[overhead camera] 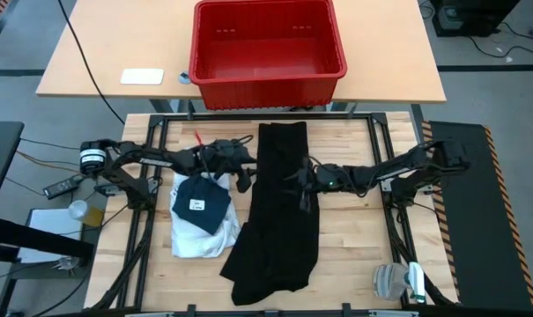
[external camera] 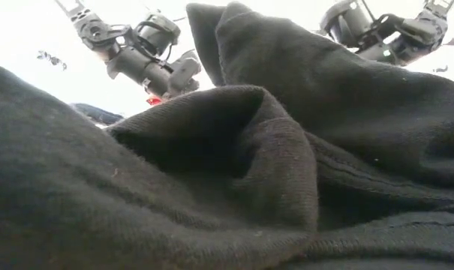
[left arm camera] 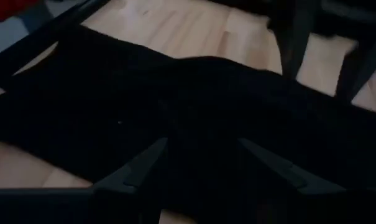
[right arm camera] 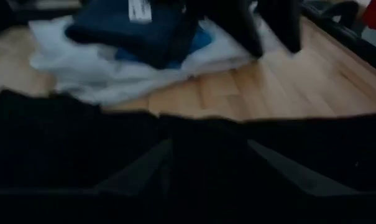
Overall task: Fold laundry
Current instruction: Fold the black shirt
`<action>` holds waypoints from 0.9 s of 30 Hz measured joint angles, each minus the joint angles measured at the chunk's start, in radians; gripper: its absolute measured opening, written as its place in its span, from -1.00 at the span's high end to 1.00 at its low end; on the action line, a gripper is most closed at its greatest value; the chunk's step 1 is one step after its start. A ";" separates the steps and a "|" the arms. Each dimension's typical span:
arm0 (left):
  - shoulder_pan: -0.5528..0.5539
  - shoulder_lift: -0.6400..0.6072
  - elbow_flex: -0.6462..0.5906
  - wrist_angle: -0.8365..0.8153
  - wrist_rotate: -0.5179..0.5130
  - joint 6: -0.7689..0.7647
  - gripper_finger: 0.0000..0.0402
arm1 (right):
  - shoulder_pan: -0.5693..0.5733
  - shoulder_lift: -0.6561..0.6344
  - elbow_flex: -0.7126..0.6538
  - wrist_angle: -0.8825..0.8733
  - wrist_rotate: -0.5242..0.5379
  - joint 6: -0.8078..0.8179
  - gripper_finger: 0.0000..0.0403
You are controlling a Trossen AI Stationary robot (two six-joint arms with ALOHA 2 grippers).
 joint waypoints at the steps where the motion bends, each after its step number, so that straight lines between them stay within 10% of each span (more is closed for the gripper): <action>1: 0.010 0.000 0.011 -0.014 0.000 -0.015 0.04 | 0.000 0.008 -0.001 -0.002 0.000 -0.010 0.01; 27: 0.182 0.001 0.038 -0.021 0.004 -0.105 0.04 | -0.069 -0.159 -0.332 0.400 -0.020 -0.023 0.15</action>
